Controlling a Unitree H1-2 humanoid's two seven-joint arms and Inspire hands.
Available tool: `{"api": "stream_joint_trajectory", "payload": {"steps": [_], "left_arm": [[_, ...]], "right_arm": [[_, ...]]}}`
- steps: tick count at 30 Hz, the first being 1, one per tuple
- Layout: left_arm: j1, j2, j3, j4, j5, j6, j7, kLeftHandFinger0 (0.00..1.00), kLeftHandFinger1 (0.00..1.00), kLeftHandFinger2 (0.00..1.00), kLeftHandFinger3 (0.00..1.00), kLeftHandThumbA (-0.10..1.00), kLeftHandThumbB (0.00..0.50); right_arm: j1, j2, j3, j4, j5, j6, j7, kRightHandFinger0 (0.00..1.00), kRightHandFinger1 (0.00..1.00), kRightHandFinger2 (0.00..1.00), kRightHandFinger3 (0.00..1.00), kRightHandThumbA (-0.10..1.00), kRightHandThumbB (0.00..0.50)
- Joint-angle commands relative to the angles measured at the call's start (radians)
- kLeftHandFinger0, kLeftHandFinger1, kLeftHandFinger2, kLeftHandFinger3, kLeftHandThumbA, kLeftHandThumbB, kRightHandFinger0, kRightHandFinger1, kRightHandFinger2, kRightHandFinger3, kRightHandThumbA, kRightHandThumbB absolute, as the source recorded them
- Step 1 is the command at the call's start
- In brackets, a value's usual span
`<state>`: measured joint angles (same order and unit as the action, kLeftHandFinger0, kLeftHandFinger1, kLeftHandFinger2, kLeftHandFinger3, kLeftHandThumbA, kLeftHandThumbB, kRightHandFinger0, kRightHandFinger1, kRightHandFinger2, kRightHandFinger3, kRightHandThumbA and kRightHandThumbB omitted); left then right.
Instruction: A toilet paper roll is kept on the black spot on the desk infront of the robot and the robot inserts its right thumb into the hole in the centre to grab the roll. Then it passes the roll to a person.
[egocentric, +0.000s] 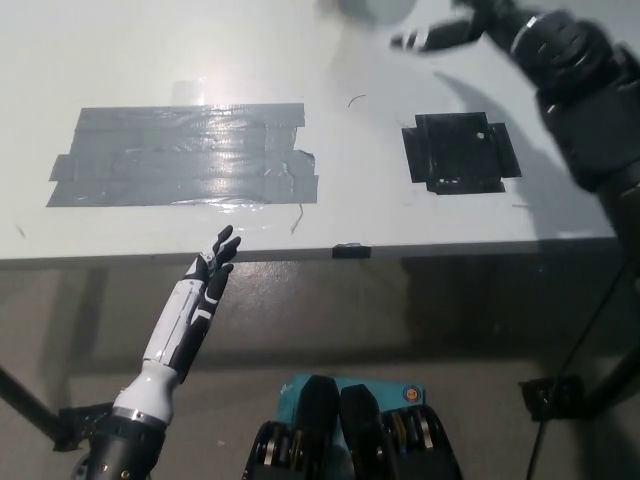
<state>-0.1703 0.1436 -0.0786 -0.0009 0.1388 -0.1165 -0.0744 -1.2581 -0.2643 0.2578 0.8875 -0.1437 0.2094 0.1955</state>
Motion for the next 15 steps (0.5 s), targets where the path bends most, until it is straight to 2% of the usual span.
{"api": "stream_joint_trajectory", "payload": {"steps": [1, 3, 5, 9, 10, 11, 14, 15], "left_arm": [[-0.023, 0.005, 0.001, -0.015, -0.002, -0.01, -0.006, 1.0, 1.0, 1.0, 1.0, 1.0, 0.196], [-0.023, 0.005, 0.001, -0.015, -0.004, -0.018, -0.006, 1.0, 1.0, 1.0, 1.0, 1.0, 0.189], [-0.024, 0.007, 0.0, -0.013, 0.004, -0.019, -0.003, 1.0, 1.0, 1.0, 1.0, 1.0, 0.194], [-0.032, 0.007, 0.005, 0.0, -0.004, -0.029, -0.002, 1.0, 1.0, 1.0, 1.0, 1.0, 0.188], [-0.031, 0.007, 0.007, 0.002, -0.005, -0.03, -0.001, 1.0, 1.0, 1.0, 1.0, 1.0, 0.187], [-0.031, 0.007, 0.008, 0.004, -0.007, -0.029, -0.001, 1.0, 1.0, 1.0, 1.0, 1.0, 0.188], [-0.023, 0.002, 0.015, 0.009, -0.019, -0.027, 0.002, 1.0, 1.0, 1.0, 1.0, 1.0, 0.195], [-0.02, 0.001, 0.016, 0.011, -0.018, -0.028, 0.005, 1.0, 1.0, 1.0, 1.0, 1.0, 0.194]], "right_arm": [[-0.034, -0.057, -0.13, -0.151, 0.045, 0.026, -0.062, 1.0, 1.0, 1.0, 1.0, 0.8, 0.5], [0.003, -0.079, -0.186, -0.29, 0.069, 0.058, -0.04, 1.0, 1.0, 1.0, 1.0, 0.79, 0.497], [0.069, -0.098, -0.217, -0.485, 0.077, 0.132, -0.008, 1.0, 1.0, 1.0, 1.0, 0.81, 0.5], [0.254, -0.122, -0.227, -0.931, 0.099, 0.234, 0.053, 1.0, 1.0, 1.0, 1.0, 0.91, 0.5], [0.283, -0.125, -0.222, -0.998, 0.098, 0.251, 0.06, 1.0, 1.0, 1.0, 1.0, 0.92, 0.5], [0.336, -0.135, -0.208, -1.092, 0.086, 0.249, 0.07, 1.0, 1.0, 1.0, 1.0, 0.97, 0.477], [0.5, -0.129, -0.192, -1.342, 0.077, 0.261, 0.077, 1.0, 1.0, 1.0, 1.0, 1.0, 0.47], [0.551, -0.121, -0.194, -1.398, 0.103, 0.261, 0.076, 1.0, 1.0, 1.0, 1.0, 1.0, 0.451]]}}
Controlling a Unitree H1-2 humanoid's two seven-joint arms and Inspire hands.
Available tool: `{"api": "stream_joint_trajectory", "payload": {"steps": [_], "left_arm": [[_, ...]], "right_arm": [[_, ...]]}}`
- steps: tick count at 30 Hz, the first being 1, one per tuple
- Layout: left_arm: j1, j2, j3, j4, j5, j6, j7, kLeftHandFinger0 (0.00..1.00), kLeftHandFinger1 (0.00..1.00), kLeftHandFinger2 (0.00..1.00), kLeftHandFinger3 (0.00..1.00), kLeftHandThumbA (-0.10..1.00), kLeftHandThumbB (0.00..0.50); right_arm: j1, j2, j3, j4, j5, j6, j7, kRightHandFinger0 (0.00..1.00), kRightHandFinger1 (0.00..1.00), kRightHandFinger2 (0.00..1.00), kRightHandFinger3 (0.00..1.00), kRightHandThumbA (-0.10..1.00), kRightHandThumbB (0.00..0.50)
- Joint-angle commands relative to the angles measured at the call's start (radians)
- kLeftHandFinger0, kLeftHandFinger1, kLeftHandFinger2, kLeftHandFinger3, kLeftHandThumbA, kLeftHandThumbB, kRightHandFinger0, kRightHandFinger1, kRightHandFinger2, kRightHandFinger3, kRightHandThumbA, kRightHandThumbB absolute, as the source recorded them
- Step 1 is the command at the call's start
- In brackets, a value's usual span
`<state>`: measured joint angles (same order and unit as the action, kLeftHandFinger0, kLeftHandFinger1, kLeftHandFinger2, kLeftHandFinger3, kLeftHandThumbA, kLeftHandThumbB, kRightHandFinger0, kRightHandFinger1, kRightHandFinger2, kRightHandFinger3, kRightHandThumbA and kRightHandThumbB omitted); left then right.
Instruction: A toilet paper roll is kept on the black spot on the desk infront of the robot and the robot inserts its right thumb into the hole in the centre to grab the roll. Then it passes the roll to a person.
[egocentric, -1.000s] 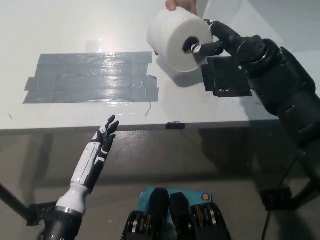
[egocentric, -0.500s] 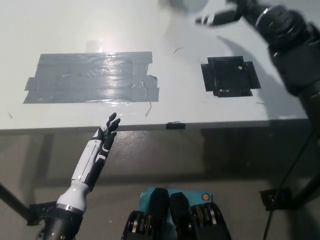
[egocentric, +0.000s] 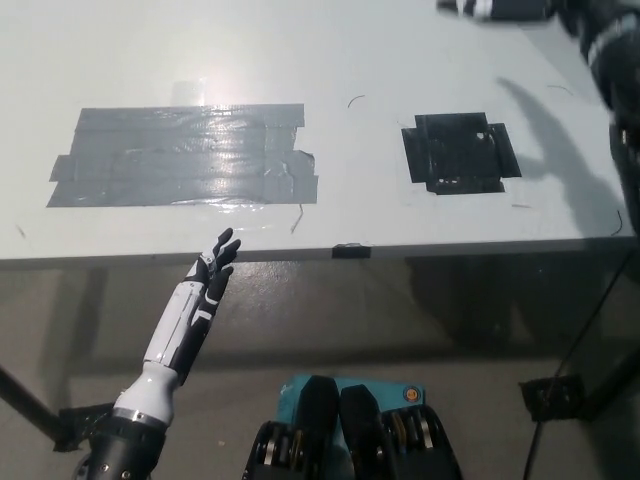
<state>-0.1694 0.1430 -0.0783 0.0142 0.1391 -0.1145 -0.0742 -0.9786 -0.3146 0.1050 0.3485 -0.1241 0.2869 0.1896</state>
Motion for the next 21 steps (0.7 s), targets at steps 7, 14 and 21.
{"api": "stream_joint_trajectory", "payload": {"steps": [7, 14, 21], "left_arm": [[0.009, -0.006, 0.025, -0.005, -0.035, -0.022, 0.008, 1.0, 1.0, 1.0, 1.0, 1.0, 0.202], [0.035, -0.012, 0.023, -0.016, -0.042, -0.014, 0.006, 1.0, 1.0, 1.0, 1.0, 1.0, 0.203], [0.087, -0.019, 0.012, -0.023, -0.046, -0.026, -0.005, 1.0, 1.0, 1.0, 1.0, 1.0, 0.205]], "right_arm": [[0.552, -0.009, -0.021, -0.979, 0.125, 0.067, 0.045, 1.0, 1.0, 1.0, 1.0, 1.0, 0.383], [0.722, 0.049, 0.007, -0.852, 0.155, -0.053, 0.035, 1.0, 1.0, 1.0, 1.0, 0.96, 0.401], [0.82, 0.105, 0.029, -0.561, 0.083, -0.236, -0.005, 1.0, 1.0, 1.0, 1.0, 0.9, 0.285]]}}
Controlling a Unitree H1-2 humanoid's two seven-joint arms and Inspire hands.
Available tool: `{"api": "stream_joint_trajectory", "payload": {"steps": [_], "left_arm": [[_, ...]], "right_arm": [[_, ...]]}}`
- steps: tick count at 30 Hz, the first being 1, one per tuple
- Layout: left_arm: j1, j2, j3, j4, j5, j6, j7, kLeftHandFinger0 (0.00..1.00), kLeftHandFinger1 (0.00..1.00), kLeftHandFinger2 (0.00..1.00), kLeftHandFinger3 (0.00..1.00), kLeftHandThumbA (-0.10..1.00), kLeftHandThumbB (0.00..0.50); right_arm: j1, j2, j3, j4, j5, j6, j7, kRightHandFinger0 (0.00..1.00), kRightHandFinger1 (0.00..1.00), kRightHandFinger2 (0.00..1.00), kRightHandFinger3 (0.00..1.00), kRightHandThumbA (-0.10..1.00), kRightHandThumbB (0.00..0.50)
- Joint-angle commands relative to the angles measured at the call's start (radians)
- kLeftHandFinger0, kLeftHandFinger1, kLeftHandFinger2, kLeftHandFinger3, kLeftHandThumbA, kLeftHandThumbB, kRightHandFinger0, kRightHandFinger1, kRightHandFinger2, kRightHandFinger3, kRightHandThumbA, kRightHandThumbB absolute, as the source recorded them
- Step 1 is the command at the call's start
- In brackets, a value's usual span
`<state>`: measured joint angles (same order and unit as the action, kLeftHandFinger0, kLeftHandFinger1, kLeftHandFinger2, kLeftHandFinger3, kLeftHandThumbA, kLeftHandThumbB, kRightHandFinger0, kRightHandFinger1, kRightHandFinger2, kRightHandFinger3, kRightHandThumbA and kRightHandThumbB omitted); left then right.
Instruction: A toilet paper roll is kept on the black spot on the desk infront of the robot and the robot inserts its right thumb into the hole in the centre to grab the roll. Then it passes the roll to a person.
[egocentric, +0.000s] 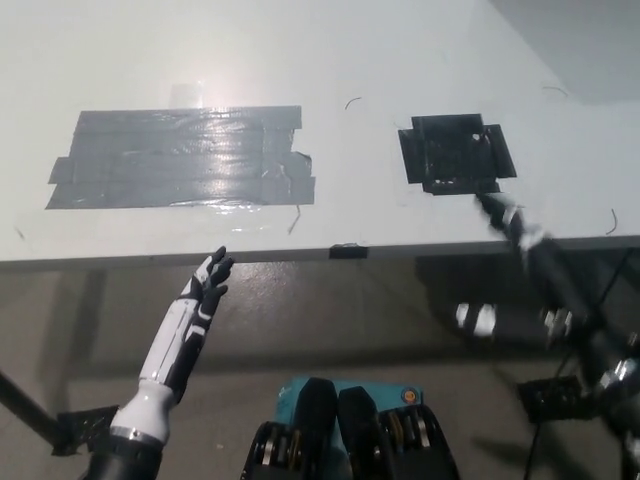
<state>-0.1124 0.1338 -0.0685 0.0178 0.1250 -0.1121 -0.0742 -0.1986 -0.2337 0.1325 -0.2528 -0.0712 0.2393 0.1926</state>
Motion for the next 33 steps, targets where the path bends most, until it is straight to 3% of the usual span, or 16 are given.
{"api": "stream_joint_trajectory", "payload": {"steps": [1, 3, 5, 8, 10, 11, 14, 33], "left_arm": [[0.034, -0.011, 0.002, -0.026, -0.034, -0.029, -0.007, 1.0, 1.0, 1.0, 1.0, 1.0, 0.207], [0.055, -0.017, -0.004, -0.03, -0.028, -0.034, -0.005, 1.0, 1.0, 1.0, 1.0, 1.0, 0.206], [0.063, -0.022, -0.002, -0.028, -0.026, -0.036, -0.002, 1.0, 1.0, 1.0, 1.0, 1.0, 0.207], [0.089, -0.026, -0.002, -0.036, -0.026, -0.041, -0.001, 1.0, 1.0, 1.0, 1.0, 1.0, 0.2], [0.111, -0.026, -0.007, -0.041, -0.018, -0.051, -0.001, 1.0, 1.0, 1.0, 1.0, 1.0, 0.199], [0.124, -0.03, -0.01, -0.041, -0.015, -0.055, 0.001, 1.0, 1.0, 1.0, 1.0, 1.0, 0.212], [0.143, -0.031, -0.013, -0.044, -0.01, -0.056, 0.002, 1.0, 1.0, 1.0, 1.0, 1.0, 0.217], [0.15, -0.015, 0.007, -0.032, -0.007, -0.068, 0.008, 1.0, 1.0, 1.0, 1.0, 1.0, 0.202]], "right_arm": [[0.047, 0.039, -0.009, 0.09, 0.048, -0.203, -0.006, 1.0, 1.0, 1.0, 1.0, 0.9, 0.283], [0.074, 0.059, -0.021, 0.15, 0.057, -0.233, -0.014, 1.0, 1.0, 1.0, 1.0, 0.98, 0.275], [0.091, 0.073, -0.03, 0.206, 0.057, -0.278, -0.023, 1.0, 1.0, 1.0, 1.0, 1.0, 0.233], [0.118, 0.091, -0.044, 0.221, 0.073, -0.289, -0.026, 1.0, 1.0, 1.0, 1.0, 1.0, 0.251], [0.143, 0.1, -0.06, 0.222, 0.082, -0.302, -0.032, 1.0, 1.0, 1.0, 1.0, 1.0, 0.195], [0.156, 0.1, -0.065, 0.227, 0.083, -0.313, -0.029, 1.0, 1.0, 1.0, 1.0, 1.0, 0.191], [0.174, 0.106, -0.069, 0.227, 0.078, -0.319, -0.024, 1.0, 1.0, 1.0, 1.0, 1.0, 0.22], [0.148, 0.126, -0.057, 0.271, 0.05, -0.337, -0.026, 1.0, 1.0, 1.0, 1.0, 1.0, 0.257]]}}
